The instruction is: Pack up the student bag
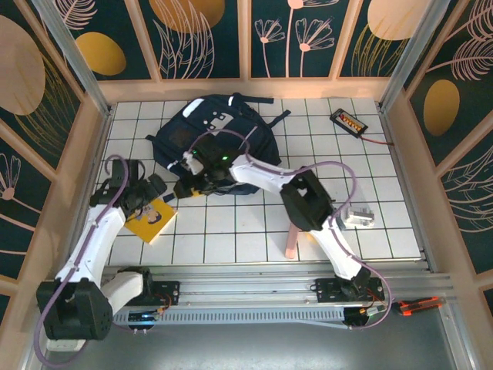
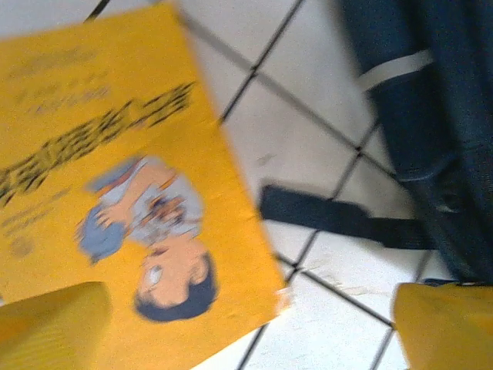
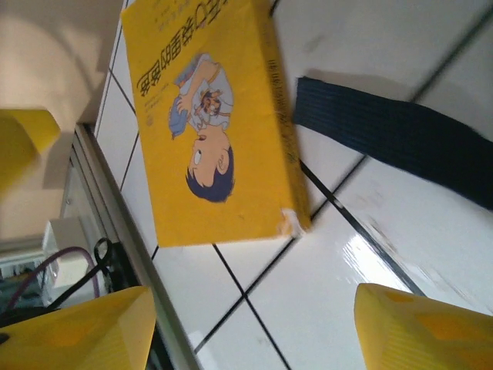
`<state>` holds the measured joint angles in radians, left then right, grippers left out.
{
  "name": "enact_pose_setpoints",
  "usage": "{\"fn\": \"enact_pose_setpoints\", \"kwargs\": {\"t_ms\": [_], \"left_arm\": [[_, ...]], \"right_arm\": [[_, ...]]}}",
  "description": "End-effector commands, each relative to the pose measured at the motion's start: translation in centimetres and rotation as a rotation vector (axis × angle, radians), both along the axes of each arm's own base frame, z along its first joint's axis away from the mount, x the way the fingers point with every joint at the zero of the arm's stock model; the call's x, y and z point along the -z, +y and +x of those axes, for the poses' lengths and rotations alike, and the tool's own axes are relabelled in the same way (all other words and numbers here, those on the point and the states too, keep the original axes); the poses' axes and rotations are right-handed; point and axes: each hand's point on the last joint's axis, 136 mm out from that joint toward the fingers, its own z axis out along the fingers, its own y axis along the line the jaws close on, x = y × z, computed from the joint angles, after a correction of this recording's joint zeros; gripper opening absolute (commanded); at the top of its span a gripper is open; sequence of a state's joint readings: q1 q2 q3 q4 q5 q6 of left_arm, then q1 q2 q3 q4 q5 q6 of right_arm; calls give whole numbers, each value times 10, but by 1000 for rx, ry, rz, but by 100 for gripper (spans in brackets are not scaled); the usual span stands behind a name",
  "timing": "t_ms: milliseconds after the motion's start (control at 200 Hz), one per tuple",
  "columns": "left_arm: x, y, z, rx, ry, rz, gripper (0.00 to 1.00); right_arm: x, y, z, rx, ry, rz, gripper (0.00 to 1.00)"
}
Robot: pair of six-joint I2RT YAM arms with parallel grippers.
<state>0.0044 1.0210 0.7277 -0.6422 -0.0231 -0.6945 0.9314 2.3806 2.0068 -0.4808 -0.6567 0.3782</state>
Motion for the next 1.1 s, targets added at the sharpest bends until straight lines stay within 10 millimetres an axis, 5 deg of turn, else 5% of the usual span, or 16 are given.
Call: {"fn": "enact_pose_setpoints", "kwargs": {"t_ms": [0,305,515,826,1096], "left_arm": [[13,9,-25,-153,11,-78,99],[51,30,-41,-328,38,-129,99],[89,28,-38,-374,77,-185,97],[124,20,-54,-383,107,-228,64],[133,10,-57,-369,76,-286,39]], "right_arm": [[24,9,-5,-60,-22,-48,69],[56,22,11,-29,-130,-51,71],[69,35,-9,-109,-61,14,69],[67,51,-57,-248,64,115,59],[42,60,-86,-325,140,210,53]]}}
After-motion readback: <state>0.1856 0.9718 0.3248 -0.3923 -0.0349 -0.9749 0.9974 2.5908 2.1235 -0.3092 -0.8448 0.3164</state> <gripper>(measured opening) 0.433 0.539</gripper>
